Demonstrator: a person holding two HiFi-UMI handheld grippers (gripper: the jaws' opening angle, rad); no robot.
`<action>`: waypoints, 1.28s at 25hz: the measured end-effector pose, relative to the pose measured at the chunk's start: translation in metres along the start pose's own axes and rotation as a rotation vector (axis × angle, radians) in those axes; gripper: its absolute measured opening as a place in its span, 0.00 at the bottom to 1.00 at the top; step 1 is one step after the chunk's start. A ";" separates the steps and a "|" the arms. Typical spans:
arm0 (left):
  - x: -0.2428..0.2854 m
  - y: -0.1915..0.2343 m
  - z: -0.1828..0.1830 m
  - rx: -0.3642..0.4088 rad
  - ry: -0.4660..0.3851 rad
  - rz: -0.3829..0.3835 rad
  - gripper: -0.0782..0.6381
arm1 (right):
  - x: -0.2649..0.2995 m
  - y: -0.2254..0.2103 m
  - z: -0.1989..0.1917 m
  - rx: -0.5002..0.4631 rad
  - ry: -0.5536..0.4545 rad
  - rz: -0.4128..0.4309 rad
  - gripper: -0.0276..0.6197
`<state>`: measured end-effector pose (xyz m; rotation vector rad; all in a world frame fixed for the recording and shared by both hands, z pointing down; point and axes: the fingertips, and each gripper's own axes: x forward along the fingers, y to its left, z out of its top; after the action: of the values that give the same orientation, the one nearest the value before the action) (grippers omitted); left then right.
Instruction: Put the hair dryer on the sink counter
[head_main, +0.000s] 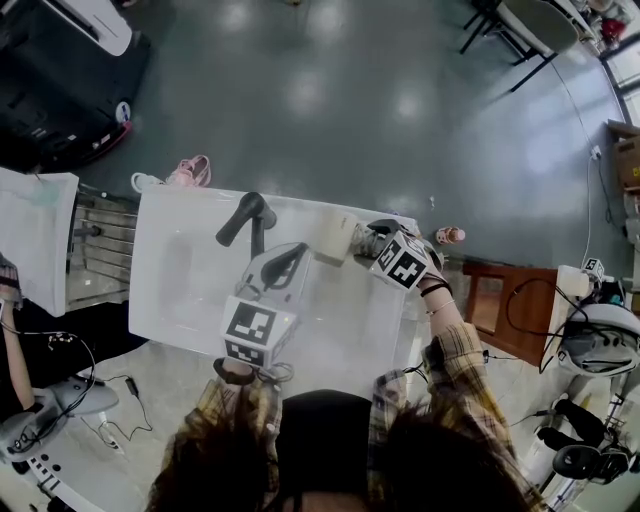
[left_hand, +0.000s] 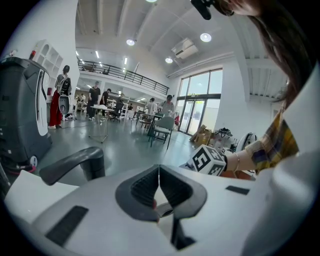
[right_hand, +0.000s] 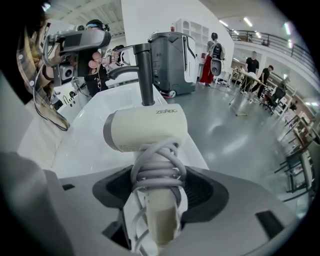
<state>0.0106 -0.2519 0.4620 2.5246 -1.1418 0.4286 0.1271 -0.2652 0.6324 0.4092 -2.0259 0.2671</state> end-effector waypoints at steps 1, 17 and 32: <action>0.000 0.000 0.001 0.003 -0.004 0.002 0.13 | -0.002 0.000 0.000 0.004 -0.005 -0.002 0.49; -0.014 -0.016 0.017 0.053 -0.046 -0.004 0.13 | -0.041 0.003 0.019 0.048 -0.118 -0.074 0.49; -0.037 -0.040 0.029 0.124 -0.084 0.004 0.13 | -0.117 0.050 0.093 0.108 -0.514 -0.109 0.44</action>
<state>0.0215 -0.2153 0.4139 2.6705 -1.1853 0.4098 0.0832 -0.2325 0.4848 0.7112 -2.4851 0.2190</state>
